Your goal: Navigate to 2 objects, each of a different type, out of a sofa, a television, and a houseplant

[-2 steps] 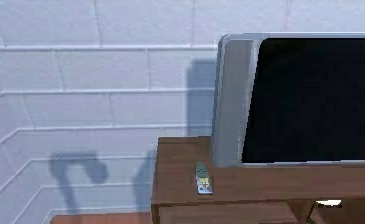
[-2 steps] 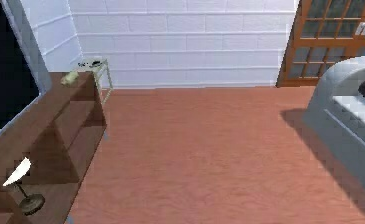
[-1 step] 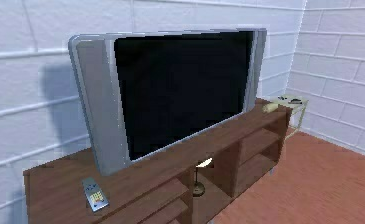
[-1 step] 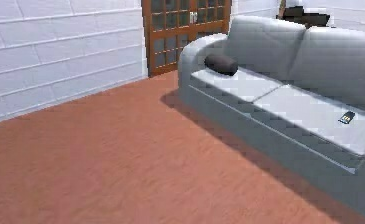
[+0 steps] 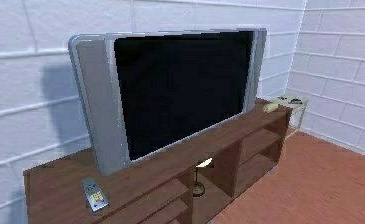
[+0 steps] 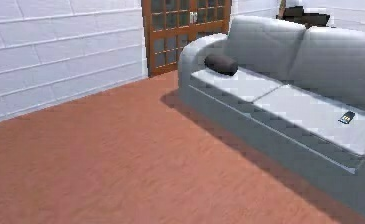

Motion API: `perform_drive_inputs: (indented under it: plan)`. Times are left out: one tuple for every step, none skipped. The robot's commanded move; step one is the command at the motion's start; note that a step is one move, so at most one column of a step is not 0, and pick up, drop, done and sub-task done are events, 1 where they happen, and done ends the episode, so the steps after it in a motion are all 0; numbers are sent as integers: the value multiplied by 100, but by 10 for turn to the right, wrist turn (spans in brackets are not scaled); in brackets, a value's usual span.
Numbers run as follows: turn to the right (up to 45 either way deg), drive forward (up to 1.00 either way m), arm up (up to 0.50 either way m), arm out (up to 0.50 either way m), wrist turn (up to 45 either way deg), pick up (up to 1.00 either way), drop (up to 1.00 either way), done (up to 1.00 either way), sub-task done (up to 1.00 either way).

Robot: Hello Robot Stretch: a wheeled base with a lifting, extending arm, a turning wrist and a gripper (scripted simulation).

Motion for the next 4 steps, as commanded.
perform_drive_inputs:
  plan:
    - [450,0,0,0,0,0,0,0,0]
    - [450,0,0,0,0,0,0,0,0]
    - [450,0,0,0,0,0,0,0,0]
    - [60,0,0,0,0,0,0,0,0]
